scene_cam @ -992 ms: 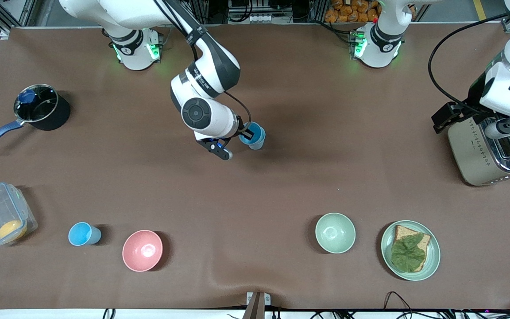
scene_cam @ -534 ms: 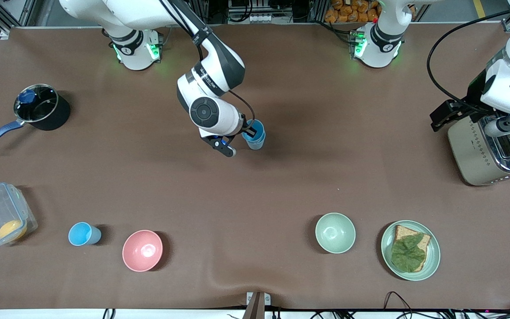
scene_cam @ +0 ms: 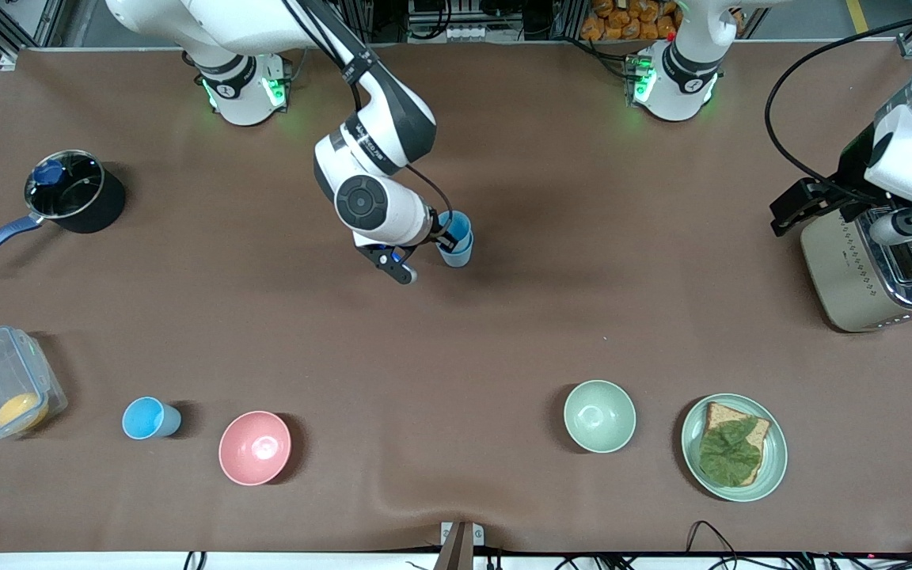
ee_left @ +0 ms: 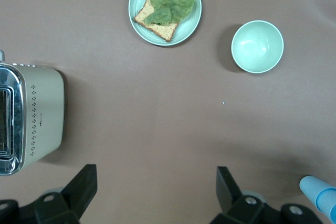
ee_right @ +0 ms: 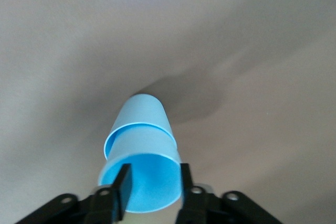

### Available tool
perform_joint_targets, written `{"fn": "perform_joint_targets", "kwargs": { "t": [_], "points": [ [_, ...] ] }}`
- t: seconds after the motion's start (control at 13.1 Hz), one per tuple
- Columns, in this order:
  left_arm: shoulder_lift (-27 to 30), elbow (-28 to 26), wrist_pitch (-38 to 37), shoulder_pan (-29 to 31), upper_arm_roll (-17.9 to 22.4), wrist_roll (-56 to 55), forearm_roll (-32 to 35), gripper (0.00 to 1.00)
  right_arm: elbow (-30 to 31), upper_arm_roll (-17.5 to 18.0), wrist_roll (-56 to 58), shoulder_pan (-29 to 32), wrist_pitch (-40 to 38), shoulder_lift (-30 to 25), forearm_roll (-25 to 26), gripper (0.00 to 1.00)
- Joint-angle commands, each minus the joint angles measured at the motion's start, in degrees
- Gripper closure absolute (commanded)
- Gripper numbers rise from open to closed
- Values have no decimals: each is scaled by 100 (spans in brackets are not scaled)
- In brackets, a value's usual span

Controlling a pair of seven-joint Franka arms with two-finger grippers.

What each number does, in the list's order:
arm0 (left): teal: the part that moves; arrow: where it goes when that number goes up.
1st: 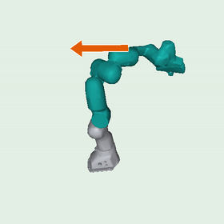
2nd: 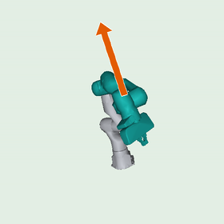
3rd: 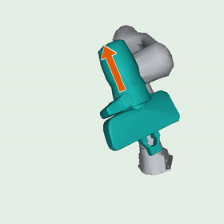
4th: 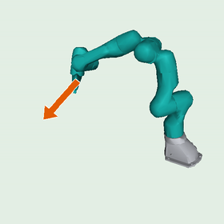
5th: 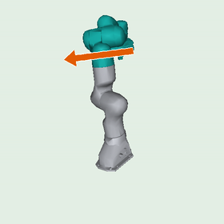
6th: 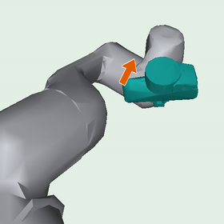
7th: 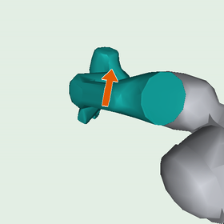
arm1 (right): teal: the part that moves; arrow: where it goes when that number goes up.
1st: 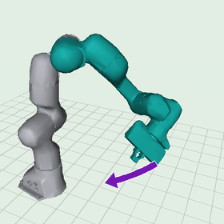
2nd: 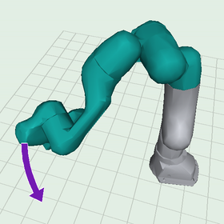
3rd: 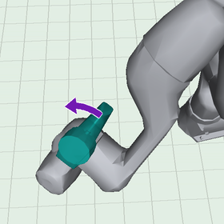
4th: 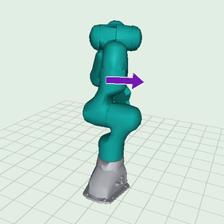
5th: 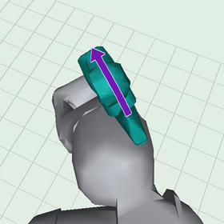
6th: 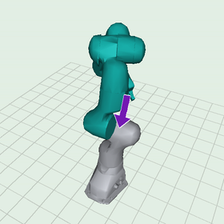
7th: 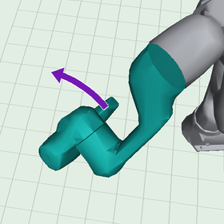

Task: Stack blue cups with both arms
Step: 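Lower the held blue cup into the tissue cup with the right gripper, then open the right gripper and draw it back from the stacked cups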

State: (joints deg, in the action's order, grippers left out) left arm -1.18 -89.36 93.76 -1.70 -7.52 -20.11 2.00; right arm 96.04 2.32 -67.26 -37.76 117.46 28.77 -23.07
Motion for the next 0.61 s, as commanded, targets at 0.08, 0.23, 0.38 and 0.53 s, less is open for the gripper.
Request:
{"fn": "perform_joint_targets", "kwargs": {
  "t": [0.08,0.23,0.38,0.53],
  "points": [
    [83,6,-16,12,119,297,-156,0,-130,-21,431,759,-653,-344,399,0],
    [57,50,-16,3,181,402,-147,0,-121,-21,1220,1391,-969,-468,479,0],
    [30,68,-16,-6,181,569,-95,0,-112,-30,2562,2181,-1556,-599,741,0],
    [22,68,-25,3,199,640,-86,0,-94,-21,3278,3016,-1962,-810,769,0]
  ]
}}
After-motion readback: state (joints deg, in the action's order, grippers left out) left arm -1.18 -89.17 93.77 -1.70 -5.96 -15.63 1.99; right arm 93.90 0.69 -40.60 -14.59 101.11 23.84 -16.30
